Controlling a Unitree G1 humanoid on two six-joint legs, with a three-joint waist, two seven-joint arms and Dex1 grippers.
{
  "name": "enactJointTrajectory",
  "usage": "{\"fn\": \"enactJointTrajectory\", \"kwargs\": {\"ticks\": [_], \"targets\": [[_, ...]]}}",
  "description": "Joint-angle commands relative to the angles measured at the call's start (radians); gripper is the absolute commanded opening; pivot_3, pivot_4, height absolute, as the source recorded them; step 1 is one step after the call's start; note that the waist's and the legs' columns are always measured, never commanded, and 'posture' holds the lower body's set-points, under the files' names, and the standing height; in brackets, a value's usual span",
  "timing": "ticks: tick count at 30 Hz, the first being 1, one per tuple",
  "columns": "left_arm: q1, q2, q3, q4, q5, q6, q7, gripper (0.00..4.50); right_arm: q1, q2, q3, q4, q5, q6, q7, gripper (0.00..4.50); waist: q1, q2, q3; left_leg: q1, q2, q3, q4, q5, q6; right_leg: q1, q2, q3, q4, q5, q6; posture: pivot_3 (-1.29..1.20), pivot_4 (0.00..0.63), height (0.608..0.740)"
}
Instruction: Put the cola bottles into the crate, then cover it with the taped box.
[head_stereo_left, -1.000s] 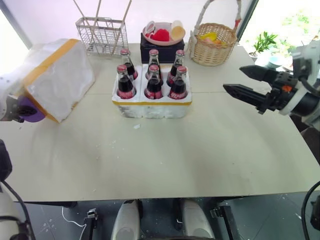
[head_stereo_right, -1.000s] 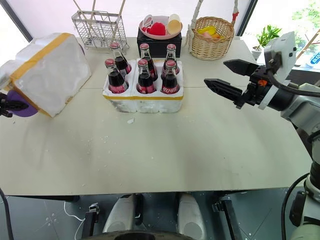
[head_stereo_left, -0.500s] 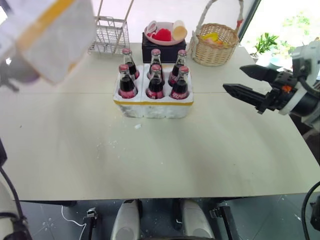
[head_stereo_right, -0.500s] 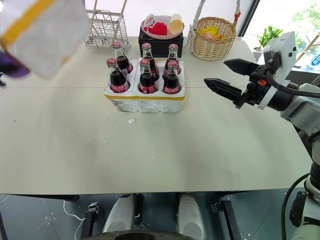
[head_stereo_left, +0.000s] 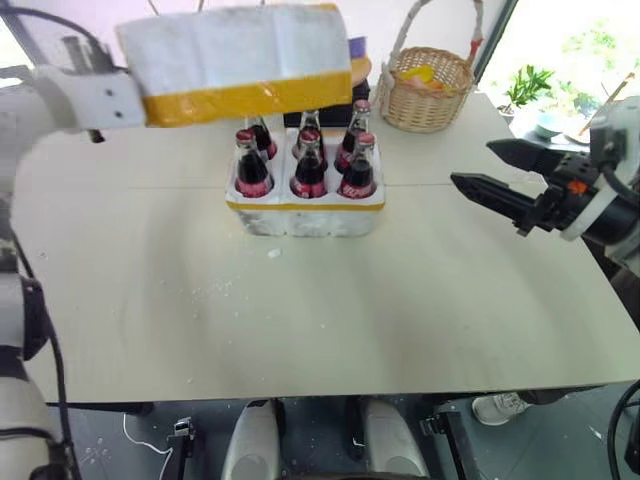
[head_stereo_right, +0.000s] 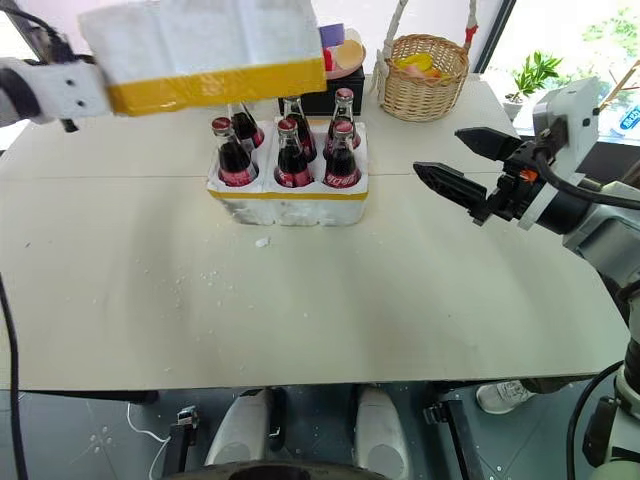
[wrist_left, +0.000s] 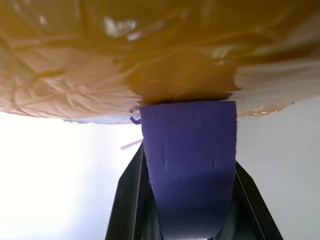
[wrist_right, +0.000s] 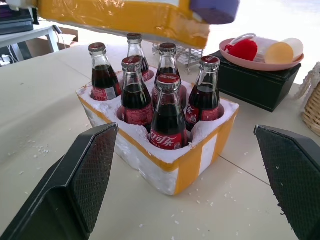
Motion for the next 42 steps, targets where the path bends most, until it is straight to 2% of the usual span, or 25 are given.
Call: {"fn": "enactJointTrajectory", "kwargs": {"ticks": [1, 7, 13, 15, 24, 29, 37, 39, 42], "targets": [[0.007, -0.010, 0.000, -0.074, 0.056, -0.051, 0.178, 0.35, -0.014, 0.008, -0.018, -0.019, 0.018, -0.017, -0.012, 4.50, -0.001, 0.000, 0.000, 0.000, 0.000, 0.000, 0.000, 0.000, 0.000, 0.000, 0.000, 0.000, 0.000, 0.000, 0.000, 0.00, 0.150, 0.740], [0.009, -0.062, -0.014, -0.085, 0.084, -0.112, 0.311, 0.35, 0.004, 0.001, -0.029, -0.019, 0.016, -0.014, -0.012, 4.50, 0.004, 0.000, 0.000, 0.000, 0.000, 0.000, 0.001, 0.000, 0.000, 0.001, 0.000, 0.000, 0.000, 0.000, 0.001, 0.00, 0.150, 0.740], [0.012, -0.087, -0.016, -0.091, 0.085, -0.114, 0.349, 0.35, 0.027, -0.005, -0.048, -0.033, 0.018, -0.013, -0.017, 4.50, -0.001, 0.000, 0.000, 0.000, 0.000, 0.000, 0.002, 0.000, 0.000, 0.001, 0.000, 0.000, -0.001, 0.001, 0.001, 0.00, 0.150, 0.740], [0.003, -0.079, -0.016, -0.090, 0.082, -0.131, 0.349, 0.35, 0.039, -0.007, -0.060, -0.040, 0.022, -0.013, -0.019, 4.50, -0.003, 0.000, 0.000, 0.000, 0.000, 0.000, 0.002, 0.000, 0.000, 0.001, 0.000, 0.000, -0.001, 0.001, 0.001, 0.00, 0.150, 0.740], [0.055, -0.039, -0.087, -0.141, 0.263, -0.096, 0.464, 0.35, 0.043, -0.001, -0.061, -0.041, 0.023, -0.023, -0.021, 4.50, 0.000, 0.000, 0.000, 0.000, 0.000, 0.000, 0.002, -0.001, 0.001, 0.001, 0.000, 0.000, -0.001, 0.001, 0.001, 0.00, 0.150, 0.740], [0.118, -0.040, -0.104, -0.171, 0.284, -0.105, 0.480, 0.35, 0.042, 0.001, -0.050, -0.033, 0.015, -0.031, -0.014, 4.50, -0.002, 0.000, 0.000, 0.000, 0.000, 0.000, 0.002, -0.001, 0.001, 0.001, 0.000, 0.000, -0.001, 0.001, 0.001, 0.00, 0.150, 0.740], [0.253, -0.012, -0.073, -0.223, 0.225, -0.102, 0.426, 4.33, 0.065, 0.006, -0.034, -0.034, -0.014, -0.050, 0.003, 4.50, -0.003, 0.000, 0.000, 0.000, 0.000, 0.000, 0.002, -0.001, 0.001, 0.001, 0.000, 0.000, -0.001, 0.001, 0.001, 0.00, 0.150, 0.740], [0.289, 0.005, -0.062, -0.245, 0.193, -0.101, 0.386, 4.42, 0.072, 0.005, -0.033, -0.033, -0.020, -0.055, 0.008, 4.50, -0.003, 0.000, 0.000, 0.000, 0.000, 0.000, 0.002, -0.001, 0.001, 0.001, 0.000, 0.000, -0.001, 0.001, 0.001, 0.00, 0.150, 0.740], [0.387, 0.057, -0.007, -0.310, 0.066, -0.103, 0.296, 4.42, 0.084, -0.003, -0.029, -0.030, -0.034, -0.060, 0.023, 4.50, -0.004, 0.000, 0.000, 0.000, 0.000, 0.000, 0.002, -0.001, 0.001, 0.001, 0.000, 0.000, -0.001, 0.001, 0.001, 0.00, 0.150, 0.740]]}}
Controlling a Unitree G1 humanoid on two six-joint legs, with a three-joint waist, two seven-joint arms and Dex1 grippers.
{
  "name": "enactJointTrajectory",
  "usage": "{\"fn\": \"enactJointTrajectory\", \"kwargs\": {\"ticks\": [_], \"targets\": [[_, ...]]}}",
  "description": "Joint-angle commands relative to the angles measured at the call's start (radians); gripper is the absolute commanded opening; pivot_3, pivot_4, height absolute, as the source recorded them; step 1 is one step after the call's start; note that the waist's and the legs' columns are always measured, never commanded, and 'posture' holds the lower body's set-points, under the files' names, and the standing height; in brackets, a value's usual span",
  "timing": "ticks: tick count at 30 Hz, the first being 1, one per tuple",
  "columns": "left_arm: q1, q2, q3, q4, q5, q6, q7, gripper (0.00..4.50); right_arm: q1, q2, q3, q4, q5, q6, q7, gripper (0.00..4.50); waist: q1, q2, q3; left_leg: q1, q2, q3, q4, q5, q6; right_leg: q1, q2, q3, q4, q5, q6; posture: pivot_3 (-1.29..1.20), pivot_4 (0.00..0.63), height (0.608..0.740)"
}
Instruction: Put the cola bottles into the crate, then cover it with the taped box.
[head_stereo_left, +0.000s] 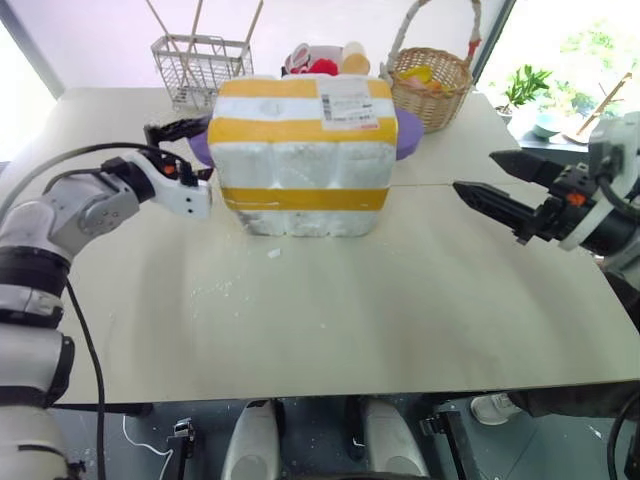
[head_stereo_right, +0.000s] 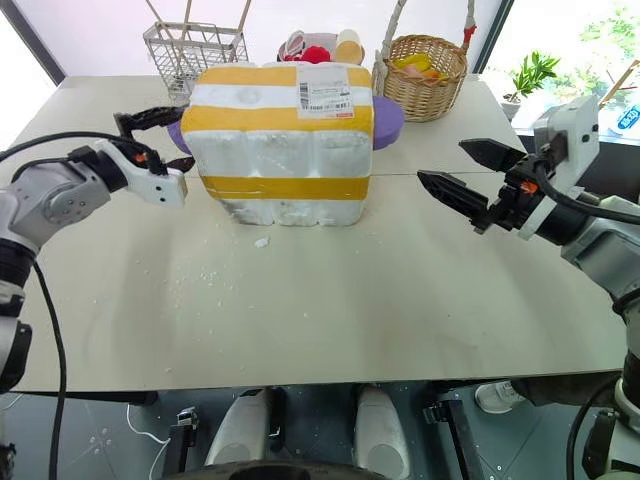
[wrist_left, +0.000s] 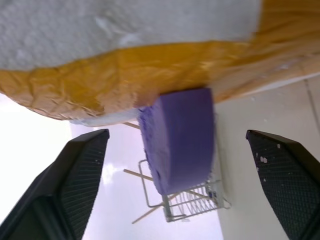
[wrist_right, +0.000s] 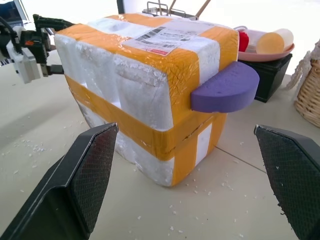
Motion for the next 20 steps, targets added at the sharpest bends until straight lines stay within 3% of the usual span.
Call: {"fn": "enactJointTrajectory", "kwargs": {"ticks": [1, 3, 4, 7, 9, 13, 20], "targets": [[0.088, 0.073, 0.098, -0.097, -0.184, 0.001, -0.111, 4.42, 0.005, -0.017, -0.011, -0.015, -0.017, -0.030, 0.023, 4.50, -0.002, 0.000, 0.000, 0.000, 0.000, 0.000, 0.000, 0.000, 0.000, 0.000, 0.000, 0.000, 0.000, 0.000, 0.000, 0.00, 0.150, 0.740], [0.185, 0.090, 0.153, -0.183, -0.416, 0.078, -0.279, 4.42, 0.006, -0.025, -0.006, -0.006, -0.026, -0.033, 0.041, 4.50, -0.002, 0.000, 0.000, 0.000, 0.000, 0.000, 0.000, 0.000, 0.000, 0.000, 0.000, 0.000, 0.000, 0.000, 0.000, 0.00, 0.150, 0.740], [0.289, 0.107, 0.212, -0.300, -0.653, 0.237, -0.439, 4.42, 0.006, -0.032, -0.001, 0.003, -0.034, -0.036, 0.057, 4.50, -0.004, 0.001, 0.000, 0.000, 0.001, 0.000, 0.000, 0.000, 0.000, 0.000, 0.000, 0.000, 0.000, 0.000, 0.000, 0.00, 0.150, 0.740], [0.504, 0.190, 0.443, -0.657, -1.396, 1.006, -0.772, 4.42, -0.001, -0.046, 0.020, 0.027, -0.045, -0.043, 0.101, 4.50, -0.015, 0.001, 0.000, 0.000, 0.001, 0.000, 0.000, 0.000, 0.000, 0.000, -0.001, 0.001, 0.000, 0.000, -0.001, 0.00, 0.150, 0.740], [0.533, 0.238, 0.575, -0.724, -1.640, 1.244, -0.885, 4.42, -0.013, -0.047, 0.038, 0.042, -0.052, -0.050, 0.123, 4.50, -0.011, 0.001, 0.001, 0.000, 0.002, -0.002, 0.000, 0.000, 0.000, 0.000, 0.000, 0.000, 0.000, -0.001, -0.002, 0.00, 0.150, 0.740], [0.516, 0.325, 0.685, -0.660, -1.740, 1.467, -1.021, 4.42, -0.064, -0.045, 0.092, 0.087, -0.083, -0.066, 0.163, 4.50, -0.006, 0.006, 0.000, 0.002, 0.001, -0.002, 0.001, 0.000, 0.000, 0.003, 0.000, -0.001, -0.001, -0.003, -0.005, 0.00, 0.150, 0.740], [0.561, 0.414, 0.670, -0.631, -1.587, 1.481, -1.172, 4.42, -0.128, -0.043, 0.152, 0.142, -0.126, -0.092, 0.224, 4.50, -0.005, 0.011, -0.001, 0.002, 0.000, 0.000, -0.001, 0.000, 0.000, 0.001, 0.000, 0.000, -0.002, -0.003, -0.005, 0.00, 0.150, 0.740]]}}
